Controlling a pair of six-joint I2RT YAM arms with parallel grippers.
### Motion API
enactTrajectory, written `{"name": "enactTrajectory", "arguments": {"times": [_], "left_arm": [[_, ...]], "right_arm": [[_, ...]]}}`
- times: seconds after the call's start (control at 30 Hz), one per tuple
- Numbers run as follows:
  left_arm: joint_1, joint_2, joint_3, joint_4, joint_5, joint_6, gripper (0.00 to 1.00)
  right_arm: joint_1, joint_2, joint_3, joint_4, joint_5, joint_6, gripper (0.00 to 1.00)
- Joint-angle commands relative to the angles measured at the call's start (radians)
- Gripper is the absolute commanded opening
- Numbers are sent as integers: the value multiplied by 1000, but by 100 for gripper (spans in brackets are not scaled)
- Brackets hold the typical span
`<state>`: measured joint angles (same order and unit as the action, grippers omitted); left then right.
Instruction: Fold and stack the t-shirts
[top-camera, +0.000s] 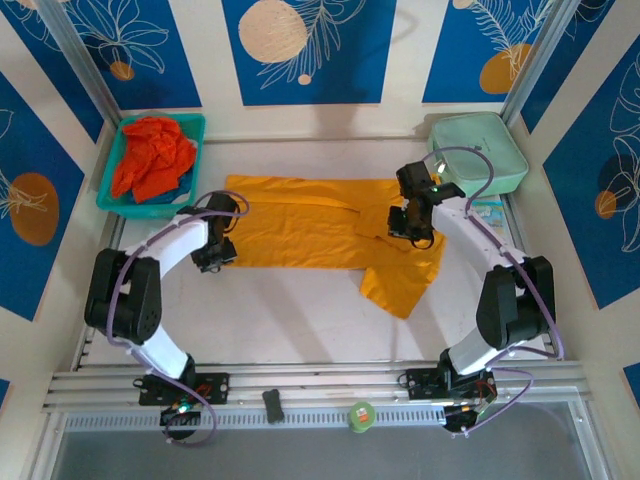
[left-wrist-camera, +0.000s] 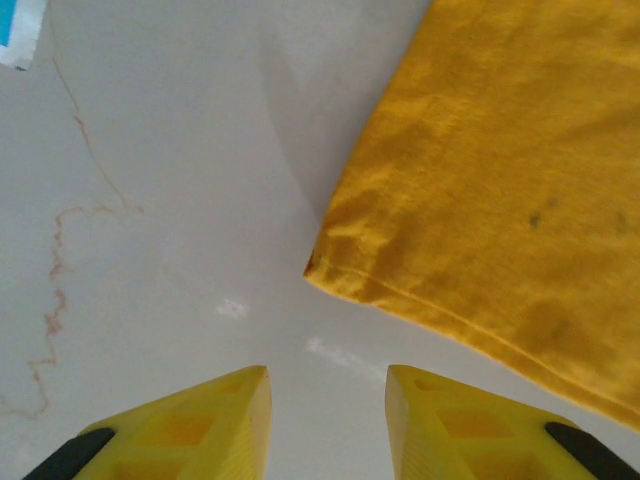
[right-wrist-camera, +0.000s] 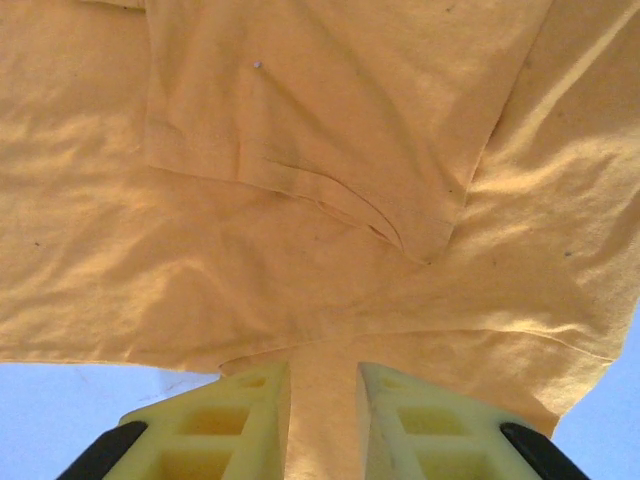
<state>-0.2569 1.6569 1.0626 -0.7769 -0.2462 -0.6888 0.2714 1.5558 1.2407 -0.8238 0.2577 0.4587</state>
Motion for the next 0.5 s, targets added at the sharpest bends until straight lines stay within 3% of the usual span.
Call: {"name": "enactTrajectory", "arguments": {"times": [0.0, 0.47], "left_arm": [[20, 37, 23, 22, -25, -22, 36], [42, 186, 66, 119, 2, 9, 34]], "right_arm": [[-11, -37, -11, 10, -32, -15, 24], [-11, -36, -17, 1, -37, -15, 24]]}}
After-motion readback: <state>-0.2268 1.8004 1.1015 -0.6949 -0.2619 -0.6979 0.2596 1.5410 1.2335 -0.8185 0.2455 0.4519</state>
